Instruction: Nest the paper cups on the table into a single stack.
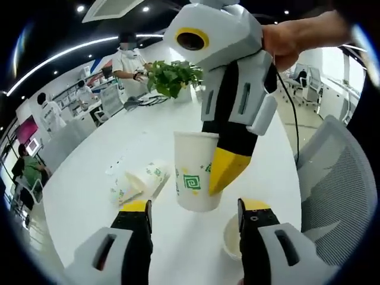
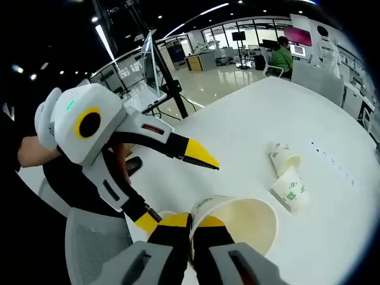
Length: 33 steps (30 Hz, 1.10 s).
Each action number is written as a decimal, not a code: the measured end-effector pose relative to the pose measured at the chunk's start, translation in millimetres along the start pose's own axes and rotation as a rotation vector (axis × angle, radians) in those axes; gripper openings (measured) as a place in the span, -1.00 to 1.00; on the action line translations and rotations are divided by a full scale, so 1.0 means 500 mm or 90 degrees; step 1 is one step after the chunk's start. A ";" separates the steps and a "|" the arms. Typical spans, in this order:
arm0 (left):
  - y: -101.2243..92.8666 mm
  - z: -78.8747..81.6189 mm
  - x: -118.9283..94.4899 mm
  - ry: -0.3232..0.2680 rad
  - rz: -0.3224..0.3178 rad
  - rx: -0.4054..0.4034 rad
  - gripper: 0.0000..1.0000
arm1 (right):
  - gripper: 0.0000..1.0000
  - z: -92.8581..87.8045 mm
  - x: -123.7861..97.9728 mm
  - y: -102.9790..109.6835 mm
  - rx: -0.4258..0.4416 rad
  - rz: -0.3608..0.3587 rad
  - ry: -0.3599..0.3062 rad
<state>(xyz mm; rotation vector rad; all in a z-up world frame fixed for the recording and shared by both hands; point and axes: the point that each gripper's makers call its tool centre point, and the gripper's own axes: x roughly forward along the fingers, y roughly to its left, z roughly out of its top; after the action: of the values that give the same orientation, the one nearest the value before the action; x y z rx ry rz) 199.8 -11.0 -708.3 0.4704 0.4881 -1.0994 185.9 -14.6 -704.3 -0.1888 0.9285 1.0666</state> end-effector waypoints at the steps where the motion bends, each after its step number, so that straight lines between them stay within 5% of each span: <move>1: -0.001 -0.003 -0.004 -0.001 0.001 -0.009 0.15 | -1.00 -0.003 -0.004 0.013 -0.005 0.000 0.003; 6: 0.015 -0.030 -0.030 0.007 0.014 -0.029 0.16 | -1.00 -0.008 0.000 0.026 -0.035 0.001 0.024; 26: -0.027 -0.119 -0.092 0.054 0.025 -0.067 0.23 | -1.00 -0.028 0.008 0.065 -0.104 0.015 0.070; 33: -0.046 -0.128 -0.111 0.056 0.031 -0.075 0.24 | -1.00 -0.040 0.015 0.103 -0.122 0.030 0.087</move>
<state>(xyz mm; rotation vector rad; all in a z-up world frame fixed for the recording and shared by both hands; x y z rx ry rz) 149.2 57.5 -729.6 0.4256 0.6120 -1.0007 134.1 5.5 -707.2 -0.4041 0.9570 1.1977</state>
